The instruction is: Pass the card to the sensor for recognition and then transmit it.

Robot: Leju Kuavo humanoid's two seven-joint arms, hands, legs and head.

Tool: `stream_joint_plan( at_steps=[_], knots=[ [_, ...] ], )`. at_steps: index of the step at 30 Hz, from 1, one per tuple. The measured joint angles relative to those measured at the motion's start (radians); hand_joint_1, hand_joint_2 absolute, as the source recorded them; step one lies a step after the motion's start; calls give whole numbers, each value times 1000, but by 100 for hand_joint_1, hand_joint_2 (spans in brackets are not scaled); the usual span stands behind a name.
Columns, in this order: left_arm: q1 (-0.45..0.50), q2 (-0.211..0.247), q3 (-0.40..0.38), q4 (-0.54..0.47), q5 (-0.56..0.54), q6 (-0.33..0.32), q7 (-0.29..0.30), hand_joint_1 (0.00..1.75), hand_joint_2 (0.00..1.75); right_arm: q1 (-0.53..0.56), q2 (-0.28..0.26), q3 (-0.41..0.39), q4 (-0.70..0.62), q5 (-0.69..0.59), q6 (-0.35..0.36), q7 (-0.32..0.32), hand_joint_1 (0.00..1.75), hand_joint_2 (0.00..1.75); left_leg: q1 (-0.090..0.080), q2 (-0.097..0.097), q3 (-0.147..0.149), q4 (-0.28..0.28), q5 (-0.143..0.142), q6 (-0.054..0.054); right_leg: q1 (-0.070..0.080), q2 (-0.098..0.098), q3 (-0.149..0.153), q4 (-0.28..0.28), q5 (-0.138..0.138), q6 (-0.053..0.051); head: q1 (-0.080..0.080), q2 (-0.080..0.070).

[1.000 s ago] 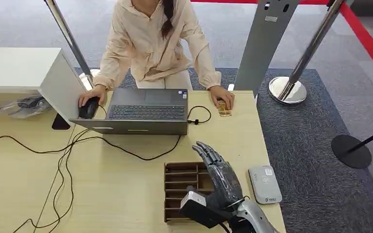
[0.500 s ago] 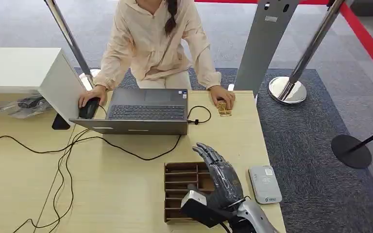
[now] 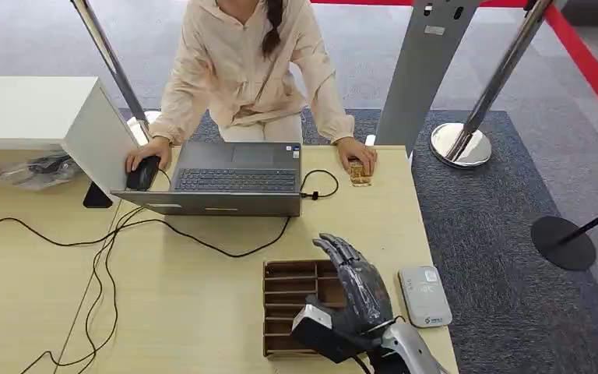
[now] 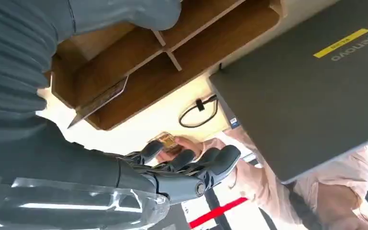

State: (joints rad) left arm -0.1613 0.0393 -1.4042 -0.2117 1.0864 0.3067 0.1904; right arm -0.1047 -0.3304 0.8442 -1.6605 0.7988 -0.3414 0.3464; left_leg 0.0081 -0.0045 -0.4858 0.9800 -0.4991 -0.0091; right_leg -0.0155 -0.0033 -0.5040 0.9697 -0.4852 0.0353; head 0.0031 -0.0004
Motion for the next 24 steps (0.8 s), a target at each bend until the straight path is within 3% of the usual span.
stream_joint_plan(
  at_steps=[16,22,24],
  knots=[
    [0,1,0,0,1,5,-14,0,0,1,0,0,52,-2,-18,2,40,175,0,0,0,0,0,0,0,0,0,0,0,0,0,0],
    [0,1,0,0,1,5,-15,0,0,1,0,0,61,-3,-26,2,61,175,0,0,0,0,0,0,0,0,0,0,0,0,0,0],
    [0,1,0,0,1,5,-17,0,0,2,0,0,62,-3,-27,2,87,175,0,0,0,0,0,0,0,0,0,0,0,0,0,0]
  ],
)
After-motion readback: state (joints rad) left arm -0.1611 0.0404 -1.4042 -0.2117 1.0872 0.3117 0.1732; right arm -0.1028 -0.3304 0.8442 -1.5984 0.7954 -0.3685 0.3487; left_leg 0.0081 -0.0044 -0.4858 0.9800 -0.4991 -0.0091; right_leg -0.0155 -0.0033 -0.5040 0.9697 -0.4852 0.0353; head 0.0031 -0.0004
